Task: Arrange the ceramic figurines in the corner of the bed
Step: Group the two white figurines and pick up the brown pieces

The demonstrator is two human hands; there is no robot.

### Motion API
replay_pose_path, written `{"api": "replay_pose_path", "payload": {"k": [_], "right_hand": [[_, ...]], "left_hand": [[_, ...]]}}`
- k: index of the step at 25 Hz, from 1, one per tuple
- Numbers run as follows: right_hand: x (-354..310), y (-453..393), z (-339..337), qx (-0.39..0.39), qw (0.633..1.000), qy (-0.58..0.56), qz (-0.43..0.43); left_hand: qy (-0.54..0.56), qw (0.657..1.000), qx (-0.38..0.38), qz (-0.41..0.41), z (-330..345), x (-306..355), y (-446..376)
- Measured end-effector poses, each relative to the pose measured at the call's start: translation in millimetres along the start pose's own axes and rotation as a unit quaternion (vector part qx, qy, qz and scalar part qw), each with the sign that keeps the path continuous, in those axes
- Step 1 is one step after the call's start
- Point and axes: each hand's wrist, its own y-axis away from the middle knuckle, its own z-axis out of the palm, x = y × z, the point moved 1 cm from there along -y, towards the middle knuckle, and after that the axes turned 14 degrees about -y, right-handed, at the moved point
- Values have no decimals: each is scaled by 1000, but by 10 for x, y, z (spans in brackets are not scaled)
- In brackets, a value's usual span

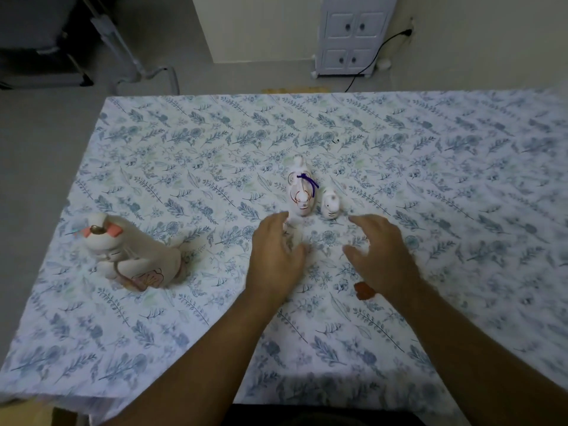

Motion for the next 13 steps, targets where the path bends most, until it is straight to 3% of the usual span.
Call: {"api": "replay_pose_path", "payload": {"k": [3, 7, 11, 13], "right_hand": [[186, 420, -6, 48, 993, 26, 102], [331, 704, 172, 87, 967, -23, 239], [205, 742, 280, 124, 961, -155, 194], [86, 754, 291, 105, 963, -171, 178]], "left_hand": [[-47, 993, -98, -40, 73, -351, 356], [-54, 986, -152, -34, 76, -556, 546], [-21, 986, -163, -31, 115, -557, 523], [11, 988, -149, -33, 105, -545, 510]]}}
